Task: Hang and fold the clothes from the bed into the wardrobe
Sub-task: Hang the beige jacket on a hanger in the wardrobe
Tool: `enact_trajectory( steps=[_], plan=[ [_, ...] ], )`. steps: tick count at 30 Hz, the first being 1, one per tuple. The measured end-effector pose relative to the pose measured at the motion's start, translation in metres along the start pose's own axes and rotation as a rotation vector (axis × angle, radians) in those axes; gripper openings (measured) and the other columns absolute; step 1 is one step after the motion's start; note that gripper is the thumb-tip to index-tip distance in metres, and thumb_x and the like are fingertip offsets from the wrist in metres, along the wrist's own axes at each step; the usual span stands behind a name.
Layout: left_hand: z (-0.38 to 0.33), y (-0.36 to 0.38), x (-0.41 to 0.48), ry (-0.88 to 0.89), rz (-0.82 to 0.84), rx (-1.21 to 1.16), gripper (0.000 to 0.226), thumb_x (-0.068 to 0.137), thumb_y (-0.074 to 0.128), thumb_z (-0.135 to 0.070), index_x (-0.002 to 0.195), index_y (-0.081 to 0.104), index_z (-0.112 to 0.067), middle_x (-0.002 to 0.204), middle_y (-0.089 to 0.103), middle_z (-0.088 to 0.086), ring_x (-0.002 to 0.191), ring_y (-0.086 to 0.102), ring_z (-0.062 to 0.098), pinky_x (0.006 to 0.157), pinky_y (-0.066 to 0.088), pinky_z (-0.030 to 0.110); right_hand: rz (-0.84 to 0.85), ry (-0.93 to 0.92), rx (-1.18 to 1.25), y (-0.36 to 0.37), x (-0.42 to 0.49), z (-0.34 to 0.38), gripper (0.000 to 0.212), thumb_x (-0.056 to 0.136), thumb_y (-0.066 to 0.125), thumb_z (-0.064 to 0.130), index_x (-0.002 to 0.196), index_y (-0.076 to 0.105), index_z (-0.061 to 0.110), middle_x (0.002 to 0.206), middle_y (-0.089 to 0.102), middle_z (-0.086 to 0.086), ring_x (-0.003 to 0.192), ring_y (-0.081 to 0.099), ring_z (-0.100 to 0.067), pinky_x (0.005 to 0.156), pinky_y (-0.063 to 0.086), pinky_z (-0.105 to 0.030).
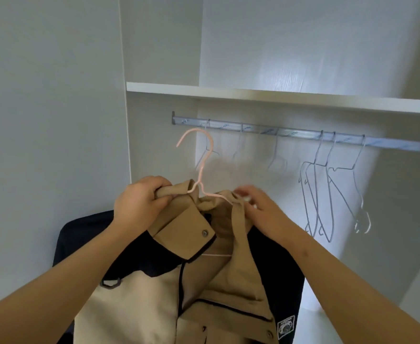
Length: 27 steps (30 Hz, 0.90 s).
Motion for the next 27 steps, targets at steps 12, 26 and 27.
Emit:
enact_trajectory(
  steps=[12, 26, 27],
  plan=[
    [-0.029, -0.009, -0.005, 0.324, 0.007, 0.046, 0.012, 0.08, 0.07, -0.009, 0.091, 0.069, -0.005, 0.084, 0.065, 0.011, 0.075, 0.062, 0.028, 0.064, 0.049, 0.035, -0.142, 0.215, -0.34, 0.0, 0.023, -0.026, 0.033, 0.091, 0.049, 0.035, 0.059, 0.05, 0.028, 0.06, 0.05, 0.01, 0.058, 0.048, -0.011, 0.054, 0.034, -0.025],
    [0.039, 0.04, -0.009, -0.224, 0.301, 0.037, 0.024, 0.095, 0.048, -0.02, 0.118, 0.056, -0.018, 0.117, 0.057, 0.0, 0.093, 0.053, 0.013, 0.081, 0.038, 0.022, 0.0, 0.546, 0.165, 0.011, -0.009, -0.055, 0.035, 0.094, 0.05, 0.024, 0.066, 0.059, 0.006, 0.065, 0.058, -0.008, 0.06, 0.051, -0.021, 0.059, 0.041, -0.029],
    [0.042, 0.041, -0.009, -0.261, 0.3, 0.007, 0.023, 0.095, 0.047, -0.018, 0.117, 0.056, -0.019, 0.113, 0.057, -0.001, 0.093, 0.053, 0.013, 0.08, 0.038, 0.022, 0.022, 0.59, 0.203, 0.017, -0.012, -0.054, 0.035, 0.094, 0.05, 0.029, 0.071, 0.062, 0.005, 0.07, 0.061, -0.01, 0.062, 0.055, -0.022, 0.059, 0.041, -0.028]
  ],
)
Point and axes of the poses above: each hand's wrist, its own x-axis towards the middle knuckle, its own y-axis out of the palm, z = x × y, the point moved 7 cm from there along x, towards the middle knuckle
